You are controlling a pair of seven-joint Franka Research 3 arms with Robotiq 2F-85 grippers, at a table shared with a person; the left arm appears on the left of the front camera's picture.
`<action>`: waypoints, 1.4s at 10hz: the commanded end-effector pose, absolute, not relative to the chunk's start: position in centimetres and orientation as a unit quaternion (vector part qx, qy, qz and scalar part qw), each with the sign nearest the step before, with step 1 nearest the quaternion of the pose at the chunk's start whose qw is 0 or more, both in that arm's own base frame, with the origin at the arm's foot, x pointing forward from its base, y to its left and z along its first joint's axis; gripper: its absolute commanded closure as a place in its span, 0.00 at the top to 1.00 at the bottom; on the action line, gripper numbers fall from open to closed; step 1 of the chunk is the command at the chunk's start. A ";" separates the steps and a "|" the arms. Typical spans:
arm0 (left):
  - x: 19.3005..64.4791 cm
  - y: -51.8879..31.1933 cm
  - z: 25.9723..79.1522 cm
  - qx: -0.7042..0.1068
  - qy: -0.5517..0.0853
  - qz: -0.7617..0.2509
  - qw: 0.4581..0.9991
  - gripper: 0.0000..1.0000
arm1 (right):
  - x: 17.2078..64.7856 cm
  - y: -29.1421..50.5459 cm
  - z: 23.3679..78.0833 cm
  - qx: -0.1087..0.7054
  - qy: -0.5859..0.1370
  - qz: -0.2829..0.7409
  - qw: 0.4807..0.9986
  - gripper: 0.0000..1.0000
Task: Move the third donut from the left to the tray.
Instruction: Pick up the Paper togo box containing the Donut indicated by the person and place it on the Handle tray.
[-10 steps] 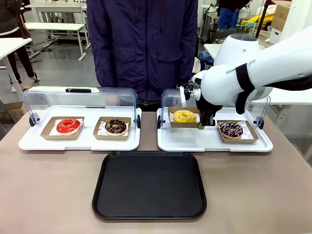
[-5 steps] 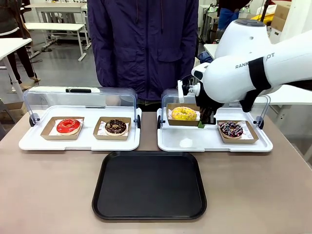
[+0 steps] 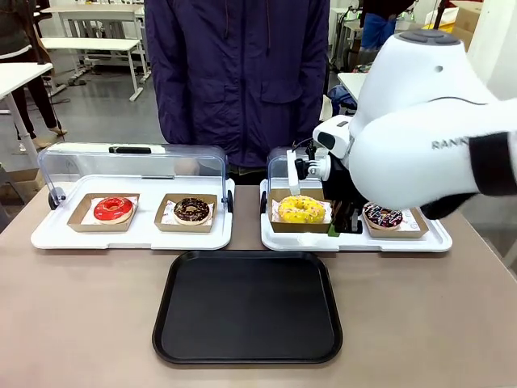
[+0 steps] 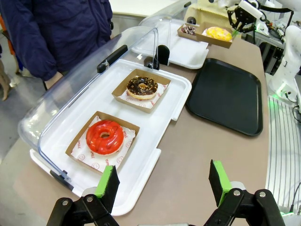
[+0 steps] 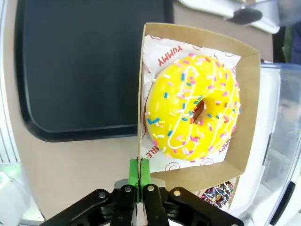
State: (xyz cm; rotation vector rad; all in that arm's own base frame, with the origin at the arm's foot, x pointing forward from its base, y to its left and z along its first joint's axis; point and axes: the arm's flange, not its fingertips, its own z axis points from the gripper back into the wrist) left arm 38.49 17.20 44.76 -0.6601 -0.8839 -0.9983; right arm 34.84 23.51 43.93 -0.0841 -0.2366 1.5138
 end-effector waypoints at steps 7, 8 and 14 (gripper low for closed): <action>38.3 17.2 44.9 -0.301 -0.403 -0.458 0.733 1.00 | 30.1 28.7 38.7 0.002 -0.133 0.696 0.706 0.02; 38.3 17.2 44.9 -0.301 -0.403 -0.458 0.733 1.00 | 29.9 29.0 37.8 0.004 -0.133 0.696 0.705 0.02; 38.3 17.2 44.9 -0.301 -0.403 -0.458 0.733 1.00 | 28.2 30.9 33.4 0.005 -0.120 0.698 0.706 0.02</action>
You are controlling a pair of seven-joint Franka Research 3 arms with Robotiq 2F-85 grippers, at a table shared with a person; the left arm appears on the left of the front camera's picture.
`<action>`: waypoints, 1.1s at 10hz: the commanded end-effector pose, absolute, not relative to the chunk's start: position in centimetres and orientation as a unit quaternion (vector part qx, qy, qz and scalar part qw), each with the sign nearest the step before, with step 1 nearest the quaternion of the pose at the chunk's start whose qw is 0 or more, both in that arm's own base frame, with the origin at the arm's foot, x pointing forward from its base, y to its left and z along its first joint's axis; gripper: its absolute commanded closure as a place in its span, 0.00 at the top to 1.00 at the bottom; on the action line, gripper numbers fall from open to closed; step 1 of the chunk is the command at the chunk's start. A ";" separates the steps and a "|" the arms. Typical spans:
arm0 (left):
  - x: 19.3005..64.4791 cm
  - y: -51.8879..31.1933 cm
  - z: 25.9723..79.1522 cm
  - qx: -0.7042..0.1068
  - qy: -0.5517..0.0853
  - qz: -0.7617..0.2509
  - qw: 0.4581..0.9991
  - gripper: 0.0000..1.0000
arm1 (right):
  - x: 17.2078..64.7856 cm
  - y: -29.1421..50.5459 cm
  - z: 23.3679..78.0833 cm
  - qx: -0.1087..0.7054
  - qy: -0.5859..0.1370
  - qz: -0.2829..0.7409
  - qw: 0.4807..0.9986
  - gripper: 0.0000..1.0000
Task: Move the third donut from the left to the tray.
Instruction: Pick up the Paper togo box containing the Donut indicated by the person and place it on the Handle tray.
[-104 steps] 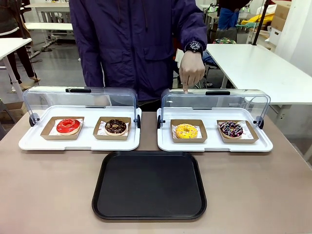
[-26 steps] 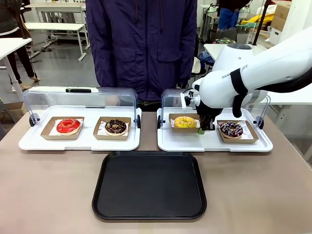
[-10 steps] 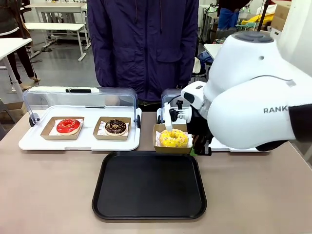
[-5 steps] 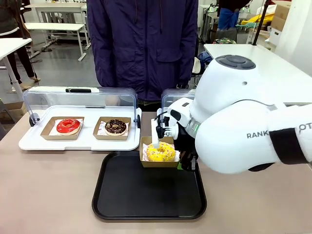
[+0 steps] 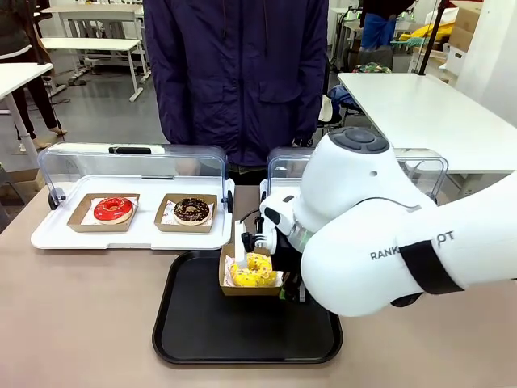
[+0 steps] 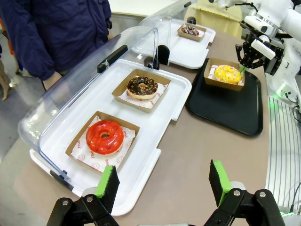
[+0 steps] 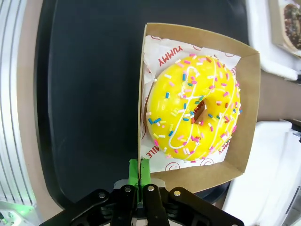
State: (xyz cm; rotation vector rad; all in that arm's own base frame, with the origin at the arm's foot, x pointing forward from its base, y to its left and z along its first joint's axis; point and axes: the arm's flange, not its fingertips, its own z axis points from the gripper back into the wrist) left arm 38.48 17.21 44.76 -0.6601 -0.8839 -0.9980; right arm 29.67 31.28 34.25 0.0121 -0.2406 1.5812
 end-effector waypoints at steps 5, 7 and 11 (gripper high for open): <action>38.3 17.2 44.9 -0.301 -0.403 -0.458 0.733 1.00 | 27.6 31.2 31.9 0.006 -0.095 0.694 0.714 0.02; 38.3 17.2 44.9 -0.301 -0.403 -0.458 0.733 1.00 | 28.0 31.0 31.3 0.014 -0.079 0.695 0.714 0.02; 38.3 17.2 44.9 -0.301 -0.403 -0.458 0.733 1.00 | 28.7 30.7 30.5 0.028 -0.064 0.696 0.714 0.02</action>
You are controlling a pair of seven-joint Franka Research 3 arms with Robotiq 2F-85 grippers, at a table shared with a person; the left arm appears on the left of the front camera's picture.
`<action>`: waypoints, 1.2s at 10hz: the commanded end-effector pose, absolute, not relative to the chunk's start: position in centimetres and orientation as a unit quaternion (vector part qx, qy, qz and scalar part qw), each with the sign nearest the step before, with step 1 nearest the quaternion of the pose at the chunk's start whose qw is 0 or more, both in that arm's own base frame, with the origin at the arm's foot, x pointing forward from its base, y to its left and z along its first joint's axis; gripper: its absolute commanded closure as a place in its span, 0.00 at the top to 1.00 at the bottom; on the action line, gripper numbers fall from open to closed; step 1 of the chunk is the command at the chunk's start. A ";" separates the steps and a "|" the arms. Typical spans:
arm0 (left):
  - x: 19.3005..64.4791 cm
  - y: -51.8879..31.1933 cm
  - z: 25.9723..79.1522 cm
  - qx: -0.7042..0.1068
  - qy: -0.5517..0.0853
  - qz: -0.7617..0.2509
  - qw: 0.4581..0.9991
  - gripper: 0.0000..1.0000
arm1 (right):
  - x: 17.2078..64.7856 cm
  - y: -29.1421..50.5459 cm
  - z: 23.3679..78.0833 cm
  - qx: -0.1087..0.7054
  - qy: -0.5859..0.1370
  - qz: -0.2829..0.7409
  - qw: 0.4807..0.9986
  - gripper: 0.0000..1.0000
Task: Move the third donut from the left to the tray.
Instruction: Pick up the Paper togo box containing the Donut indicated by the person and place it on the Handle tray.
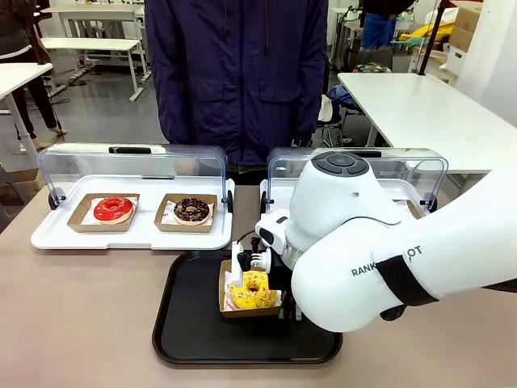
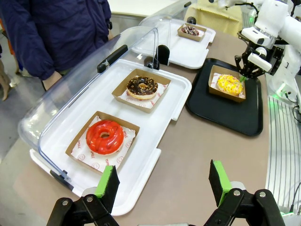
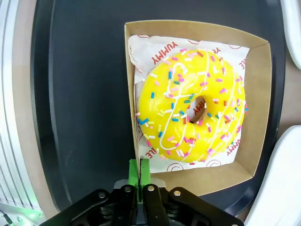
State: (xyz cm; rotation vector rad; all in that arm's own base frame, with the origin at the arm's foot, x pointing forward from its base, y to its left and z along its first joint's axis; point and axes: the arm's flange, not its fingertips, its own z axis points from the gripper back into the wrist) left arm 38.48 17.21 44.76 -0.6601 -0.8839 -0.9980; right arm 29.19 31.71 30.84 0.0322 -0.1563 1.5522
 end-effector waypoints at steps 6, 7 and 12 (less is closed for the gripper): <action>38.3 17.2 44.9 -0.301 -0.403 -0.458 0.733 1.00 | 29.2 30.2 31.5 0.040 -0.059 0.701 0.710 1.00; 38.3 17.2 44.9 -0.301 -0.403 -0.458 0.733 1.00 | 29.3 30.1 32.2 0.036 -0.061 0.701 0.709 1.00; 38.3 17.2 44.9 -0.301 -0.403 -0.458 0.733 1.00 | 29.0 30.2 37.0 0.032 -0.073 0.717 0.692 1.00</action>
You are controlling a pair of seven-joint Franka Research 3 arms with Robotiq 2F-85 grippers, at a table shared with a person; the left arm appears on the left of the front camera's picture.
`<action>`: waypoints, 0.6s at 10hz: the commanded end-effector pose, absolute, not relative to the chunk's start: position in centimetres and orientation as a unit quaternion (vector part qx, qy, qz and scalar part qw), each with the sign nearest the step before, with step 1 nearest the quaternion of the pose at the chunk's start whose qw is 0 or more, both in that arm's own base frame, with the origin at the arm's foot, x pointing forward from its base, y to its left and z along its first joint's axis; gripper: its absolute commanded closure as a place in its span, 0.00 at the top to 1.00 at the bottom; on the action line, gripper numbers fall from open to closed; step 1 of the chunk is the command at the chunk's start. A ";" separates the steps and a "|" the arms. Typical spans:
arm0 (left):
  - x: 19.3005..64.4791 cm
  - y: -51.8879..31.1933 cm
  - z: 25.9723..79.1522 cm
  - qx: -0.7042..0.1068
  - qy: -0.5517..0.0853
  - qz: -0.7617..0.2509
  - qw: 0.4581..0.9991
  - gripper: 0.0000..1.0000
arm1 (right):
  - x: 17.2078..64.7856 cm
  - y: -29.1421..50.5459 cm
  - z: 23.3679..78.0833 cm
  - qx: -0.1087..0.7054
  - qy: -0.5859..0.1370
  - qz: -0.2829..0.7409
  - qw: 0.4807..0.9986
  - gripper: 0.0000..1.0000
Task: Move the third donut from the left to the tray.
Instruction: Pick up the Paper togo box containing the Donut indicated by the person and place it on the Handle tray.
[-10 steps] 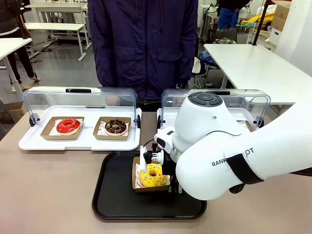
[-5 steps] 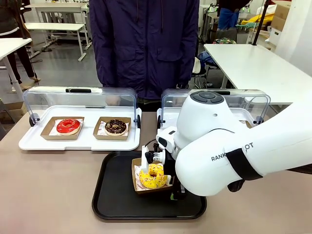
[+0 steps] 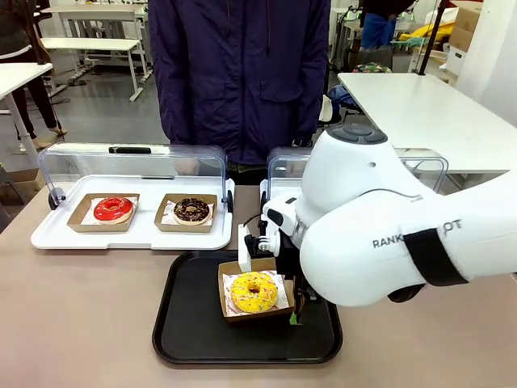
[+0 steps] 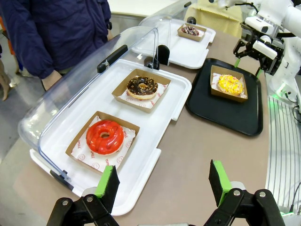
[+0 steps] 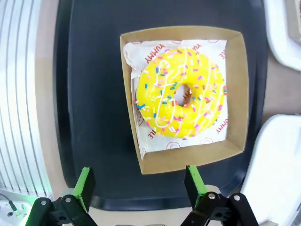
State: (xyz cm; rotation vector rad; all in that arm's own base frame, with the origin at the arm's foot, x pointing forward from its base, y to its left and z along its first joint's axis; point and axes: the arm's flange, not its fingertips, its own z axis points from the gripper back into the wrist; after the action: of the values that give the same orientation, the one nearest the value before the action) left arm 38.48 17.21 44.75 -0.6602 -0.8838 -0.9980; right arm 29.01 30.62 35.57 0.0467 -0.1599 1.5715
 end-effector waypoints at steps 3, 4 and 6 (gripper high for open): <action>38.3 17.2 44.9 -0.301 -0.403 -0.458 0.733 1.00 | 28.9 30.1 38.8 0.039 -0.070 0.724 0.685 1.00; 38.3 17.2 44.9 -0.301 -0.403 -0.458 0.733 1.00 | 29.0 30.0 39.1 0.043 -0.080 0.726 0.682 1.00; 38.3 17.2 44.9 -0.301 -0.403 -0.458 0.733 1.00 | 28.7 30.5 38.4 0.020 -0.076 0.715 0.695 1.00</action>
State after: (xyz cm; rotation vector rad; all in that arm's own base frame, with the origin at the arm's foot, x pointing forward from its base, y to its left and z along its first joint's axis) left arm 38.48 17.21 44.76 -0.6601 -0.8839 -0.9980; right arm 28.80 30.34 38.66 0.0509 -0.1692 1.6044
